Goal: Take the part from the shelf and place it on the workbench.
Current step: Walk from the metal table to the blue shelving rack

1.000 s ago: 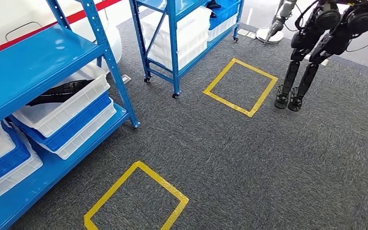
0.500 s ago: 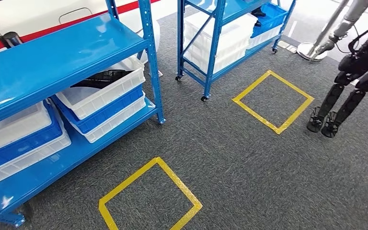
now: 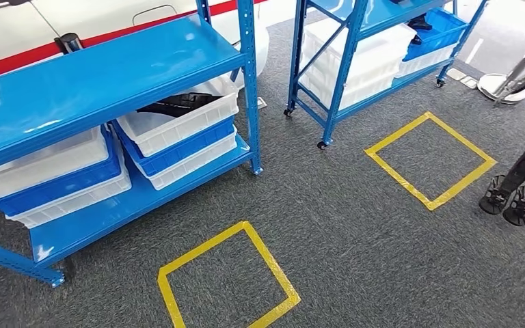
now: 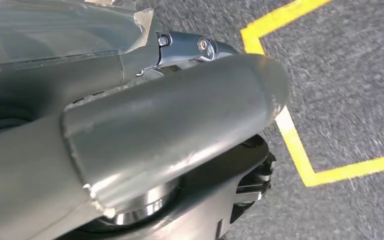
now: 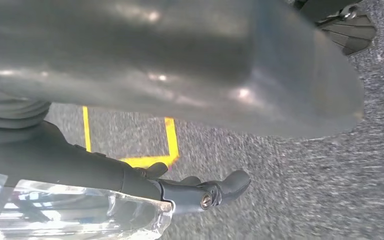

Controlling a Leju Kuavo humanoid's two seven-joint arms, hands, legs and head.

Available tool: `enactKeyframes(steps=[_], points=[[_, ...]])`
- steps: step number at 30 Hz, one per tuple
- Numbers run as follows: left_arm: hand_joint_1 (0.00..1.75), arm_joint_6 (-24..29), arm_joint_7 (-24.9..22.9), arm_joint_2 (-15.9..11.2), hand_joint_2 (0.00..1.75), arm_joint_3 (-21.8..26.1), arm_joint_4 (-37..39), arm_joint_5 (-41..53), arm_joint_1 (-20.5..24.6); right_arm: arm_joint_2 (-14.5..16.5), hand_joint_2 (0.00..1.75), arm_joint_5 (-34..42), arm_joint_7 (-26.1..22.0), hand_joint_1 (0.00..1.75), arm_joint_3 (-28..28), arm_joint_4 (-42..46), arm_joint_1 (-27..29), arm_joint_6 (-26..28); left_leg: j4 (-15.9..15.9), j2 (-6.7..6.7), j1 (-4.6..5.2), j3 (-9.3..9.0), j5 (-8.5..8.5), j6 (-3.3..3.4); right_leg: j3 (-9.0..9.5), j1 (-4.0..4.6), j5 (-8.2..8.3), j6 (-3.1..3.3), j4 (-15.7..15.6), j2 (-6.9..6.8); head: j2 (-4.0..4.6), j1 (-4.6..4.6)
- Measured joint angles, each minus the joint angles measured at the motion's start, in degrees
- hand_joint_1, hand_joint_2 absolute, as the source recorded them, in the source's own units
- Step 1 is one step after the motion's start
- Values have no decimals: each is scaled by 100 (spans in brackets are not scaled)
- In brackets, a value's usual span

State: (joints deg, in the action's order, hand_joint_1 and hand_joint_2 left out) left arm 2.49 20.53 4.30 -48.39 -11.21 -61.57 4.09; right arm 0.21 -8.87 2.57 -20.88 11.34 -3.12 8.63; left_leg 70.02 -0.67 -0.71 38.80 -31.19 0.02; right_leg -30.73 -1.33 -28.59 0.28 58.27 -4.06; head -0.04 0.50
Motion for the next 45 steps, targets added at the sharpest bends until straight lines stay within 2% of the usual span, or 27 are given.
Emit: enactKeyframes(steps=[1,3,4,6,8,10,11,13,14,16,17,19,21,24,26,28,30,32,33,35,36,37,38,39,40,42,45], points=[[0,0,-3,-6,0,0,0,-1,5,1,0,0,-1,0,-2,0,-7,0,-412,-125,4,-216,189,16,22,5,-15,-11,0,-56,0,2],[0,0,-8,-16,0,0,-2,-2,33,2,0,0,-1,0,-6,0,-13,0,-987,-326,40,-511,378,62,60,46,-56,-68,5,-165,0,-4],[0,-1,-17,-20,0,0,-3,-2,48,1,0,1,-2,0,-10,0,-14,0,-1084,-349,65,-553,385,90,75,64,-73,-101,3,-223,0,-9],[0,-16,-146,-32,0,0,-5,-14,72,-1,0,1,-5,0,-23,7,-27,-8,-1129,-197,92,-554,398,164,102,88,-96,-170,-14,-342,0,-14],[0,-37,-393,-56,0,0,-12,-31,123,-16,0,0,-8,0,-38,16,-53,-39,-1209,-54,75,-588,460,246,63,77,-192,-212,126,-175,0,-29],[0,-29,-574,-78,0,0,-34,-40,228,-34,0,17,-19,0,-45,20,-67,-62,-1253,85,51,-601,507,301,-208,43,-473,-189,707,190,0,-58],[0,-17,-618,-87,0,0,-47,-44,277,-39,0,34,-29,0,-46,20,-66,-61,-1252,157,46,-595,515,318,-406,38,-626,-172,1095,303,0,-65],[0,3,-654,-96,0,0,-73,-42,323,-60,0,77,-48,0,-47,20,-75,-51,-1247,288,48,-600,514,318,-667,30,-721,-209,1549,373,0,-68],[0,5,-660,-101,0,0,-81,-38,327,-70,0,91,-50,0,-47,20,-80,-51,-1243,337,47,-609,510,312,-656,24,-626,-259,1465,379,0,-68],[0,-1,-656,-109,0,0,-95,-28,329,-90,0,112,-50,0,-47,20,-92,-52,-1229,416,39,-626,491,283,-382,-13,-255,-370,748,397,0,-71],[0,-14,-651,-114,0,0,-102,-22,333,-95,0,118,-50,0,-47,20,-98,-56,-1213,443,49,-627,472,254,-240,-15,-95,-388,381,415,0,-77],[0,-45,-637,-129,0,-1,-117,-17,341,-98,0,128,-51,0,-47,21,-119,-66,-1186,465,71,-615,440,201,-94,-13,63,-335,4,448,0,-80],[0,-66,-626,-151,0,-2,-130,-15,349,-94,0,133,-51,0,-46,23,-136,-78,-1177,457,76,-604,442,255,-89,-13,88,-269,-15,452,0,-71],[0,-73,-622,-185,0,-2,-139,-11,370,-82,0,133,-50,0,-45,25,-145,-87,-1216,441,89,-624,449,317,-72,-61,115,-284,-75,463,0,-60],[0,-80,-622,-190,0,-3,-154,-10,391,-84,0,130,-43,0,-45,36,-156,-91,-1529,411,76,-813,559,378,-26,-28,128,-270,-131,451,0,-40],[0,-91,-628,-189,0,-4,-171,-9,407,-85,0,124,-37,0,-46,46,-174,-100,-1892,372,18,-1047,703,454,-115,16,3,-227,110,434,0,-47],[0,-97,-643,-188,0,-5,-178,-10,415,-95,0,121,-36,0,-48,46,-192,-105,-1987,351,-31,-1116,735,429,-431,-21,-256,-224,727,431,0,-60],[0,-96,-655,-178,0,-8,-181,-11,413,-120,0,121,-27,0,-48,46,-190,-105,-1962,360,-108,-1115,693,321,-667,-111,-344,-330,1125,430,0,-61],[0,-96,-656,-172,0,-12,-183,-11,411,-132,0,122,-23,0,-48,46,-183,-105,-1915,373,-169,-1109,656,242,-624,-170,-253,-434,1016,429,0,-62],[0,-96,-657,-179,0,-19,-183,-11,409,-138,0,123,-19,0,-48,46,-175,-106,-1701,400,-286,-1048,516,24,-337,-290,13,-691,454,449,0,-78],[0,-93,-657,-198,0,-21,-186,-10,412,-125,0,123,-20,0,-50,46,-180,-109,-1531,399,-328,-978,403,-98,-233,-334,65,-737,251,483,0,-121],[0,-91,-655,-215,0,-23,-189,-9,417,-110,0,123,-20,0,-53,49,-186,-111,-1389,394,-336,-907,304,-193,-211,-359,46,-706,201,514,0,-147],[0,-90,-654,-231,0,-24,-192,-8,421,-99,0,122,-20,0,-56,52,-187,-115,-1287,391,-333,-849,228,-264,-242,-361,-30,-616,290,534,0,-137],[0,-89,-654,-235,0,-26,-196,-7,426,-95,0,123,-20,0,-57,55,-182,-117,-1231,385,-339,-819,181,-309,-271,-373,-74,-507,328,531,0,-103],[0,-89,-654,-235,0,-26,-196,-7,430,-93,0,121,-20,0,-57,57,-173,-119,-1229,384,-331,-813,173,-333,-282,-366,-103,-439,381,510,0,-44],[0,-91,-657,-234,0,-26,-197,-7,439,-85,0,120,-20,0,-56,57,-159,-120,-1056,265,-324,-725,83,-329,-271,-324,-127,-363,409,475,0,49],[0,-94,-657,-228,0,-26,-200,-8,452,-92,0,119,-21,0,-56,57,-155,-118,36,49,-249,-91,-345,-205,-238,-195,-138,-314,392,411,0,120]])
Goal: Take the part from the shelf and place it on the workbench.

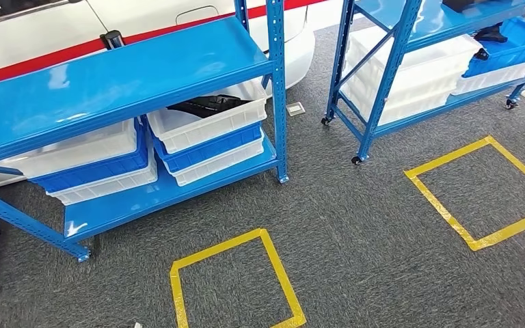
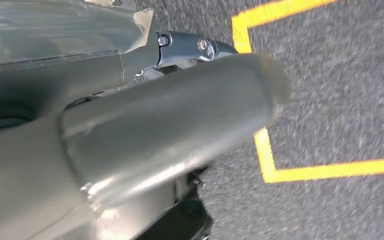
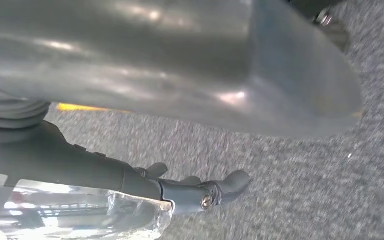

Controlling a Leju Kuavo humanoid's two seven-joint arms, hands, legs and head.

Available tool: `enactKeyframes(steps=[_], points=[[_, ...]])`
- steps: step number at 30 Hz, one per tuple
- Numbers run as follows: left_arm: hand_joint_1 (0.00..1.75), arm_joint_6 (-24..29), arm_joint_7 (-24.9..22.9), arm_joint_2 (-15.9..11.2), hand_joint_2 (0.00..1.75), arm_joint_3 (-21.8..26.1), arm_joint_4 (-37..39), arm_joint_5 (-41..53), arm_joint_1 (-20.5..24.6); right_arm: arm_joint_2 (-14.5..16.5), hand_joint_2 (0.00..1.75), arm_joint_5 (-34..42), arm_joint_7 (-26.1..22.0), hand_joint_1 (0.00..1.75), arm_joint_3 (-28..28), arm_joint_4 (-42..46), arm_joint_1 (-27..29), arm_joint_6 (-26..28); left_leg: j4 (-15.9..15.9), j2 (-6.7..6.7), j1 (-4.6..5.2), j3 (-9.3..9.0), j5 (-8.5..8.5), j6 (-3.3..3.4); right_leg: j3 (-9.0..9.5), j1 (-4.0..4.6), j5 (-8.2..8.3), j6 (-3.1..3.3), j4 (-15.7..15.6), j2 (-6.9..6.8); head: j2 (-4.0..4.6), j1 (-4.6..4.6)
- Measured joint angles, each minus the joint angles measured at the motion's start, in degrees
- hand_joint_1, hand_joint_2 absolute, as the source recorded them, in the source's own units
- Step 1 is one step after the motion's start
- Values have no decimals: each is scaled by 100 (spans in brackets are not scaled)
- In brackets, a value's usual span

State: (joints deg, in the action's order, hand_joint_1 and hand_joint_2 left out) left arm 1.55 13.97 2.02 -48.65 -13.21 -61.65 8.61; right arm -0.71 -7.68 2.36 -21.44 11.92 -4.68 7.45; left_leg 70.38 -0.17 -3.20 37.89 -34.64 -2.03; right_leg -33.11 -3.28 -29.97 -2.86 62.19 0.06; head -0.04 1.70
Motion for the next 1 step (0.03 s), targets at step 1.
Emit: enactKeyframes(steps=[1], points=[[0,-2,0,1,0,0,-1,0,2,-3,0,0,0,0,0,-1,2,0,245,-10,18,147,-84,22,1,24,-2,3,-2,-14,0,2]])
